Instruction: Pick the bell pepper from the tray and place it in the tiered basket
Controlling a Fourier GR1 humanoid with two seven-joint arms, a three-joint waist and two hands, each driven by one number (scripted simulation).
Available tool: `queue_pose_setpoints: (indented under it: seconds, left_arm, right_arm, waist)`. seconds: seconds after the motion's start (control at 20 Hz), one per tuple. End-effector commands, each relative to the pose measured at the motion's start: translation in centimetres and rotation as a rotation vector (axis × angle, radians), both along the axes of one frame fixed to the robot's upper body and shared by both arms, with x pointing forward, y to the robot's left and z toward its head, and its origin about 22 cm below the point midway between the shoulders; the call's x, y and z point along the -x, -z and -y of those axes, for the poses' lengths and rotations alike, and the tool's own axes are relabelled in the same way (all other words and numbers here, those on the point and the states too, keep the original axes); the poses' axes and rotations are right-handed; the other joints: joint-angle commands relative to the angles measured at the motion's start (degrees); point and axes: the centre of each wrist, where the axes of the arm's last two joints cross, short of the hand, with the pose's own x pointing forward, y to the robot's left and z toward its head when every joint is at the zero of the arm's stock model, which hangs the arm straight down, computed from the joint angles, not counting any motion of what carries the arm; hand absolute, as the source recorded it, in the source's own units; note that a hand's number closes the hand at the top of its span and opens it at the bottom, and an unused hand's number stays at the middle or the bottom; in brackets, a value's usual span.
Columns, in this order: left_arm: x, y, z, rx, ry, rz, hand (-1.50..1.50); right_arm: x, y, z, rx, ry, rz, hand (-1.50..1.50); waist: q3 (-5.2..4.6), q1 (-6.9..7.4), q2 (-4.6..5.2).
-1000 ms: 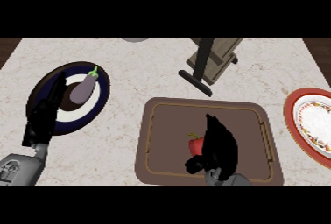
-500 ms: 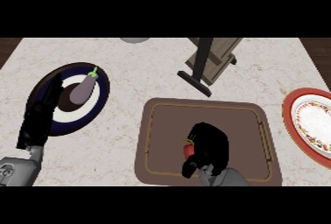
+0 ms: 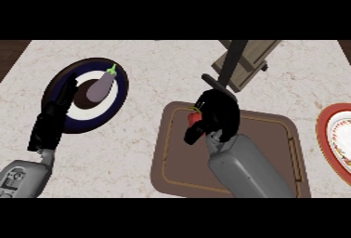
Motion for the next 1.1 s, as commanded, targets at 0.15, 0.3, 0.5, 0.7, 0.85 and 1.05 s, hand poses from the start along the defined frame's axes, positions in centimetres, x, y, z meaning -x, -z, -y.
queue_pose_setpoints:
  seconds: [0.15, 0.3, 0.5, 0.7, 0.85, 1.05]
  left_arm:
    - [-0.7, -0.4, 1.6, -0.009, 0.067, 0.022, 0.00]
    - [-1.0, -0.8, 1.7, 0.000, 0.065, 0.014, 0.00]
    - [-1.0, -0.8, 1.4, -0.024, 0.066, 0.012, 0.00]
    - [-1.1, -0.5, 2.0, -0.007, 0.077, 0.003, 0.00]
    - [-1.2, -0.6, 2.4, -0.007, 0.074, -0.005, 0.00]
    - [-1.2, 0.1, 2.4, -0.015, 0.056, -0.003, 0.00]
  right_arm:
    - [-5.4, -7.9, -1.6, -0.054, 0.251, 0.122, 1.50]
    - [-6.3, -11.8, -2.4, -0.079, 0.303, 0.295, 1.50]
    - [-7.2, -16.9, -3.5, 0.034, 0.362, 0.498, 1.50]
    - [-8.0, -21.2, -4.1, 0.091, 0.445, 0.619, 1.50]
    - [-8.1, -24.4, -5.0, 0.176, 0.499, 0.675, 1.50]
    - [-8.8, -28.0, -4.8, 0.303, 0.562, 0.650, 1.50]
  waist:
    - [-0.25, 3.68, 0.72]
    - [-0.29, 3.70, 0.21]
    - [-0.56, 3.89, -0.25]
    - [-0.49, 3.56, 0.04]
    - [-0.49, 3.19, -0.09]
    - [-0.47, 2.44, 0.03]
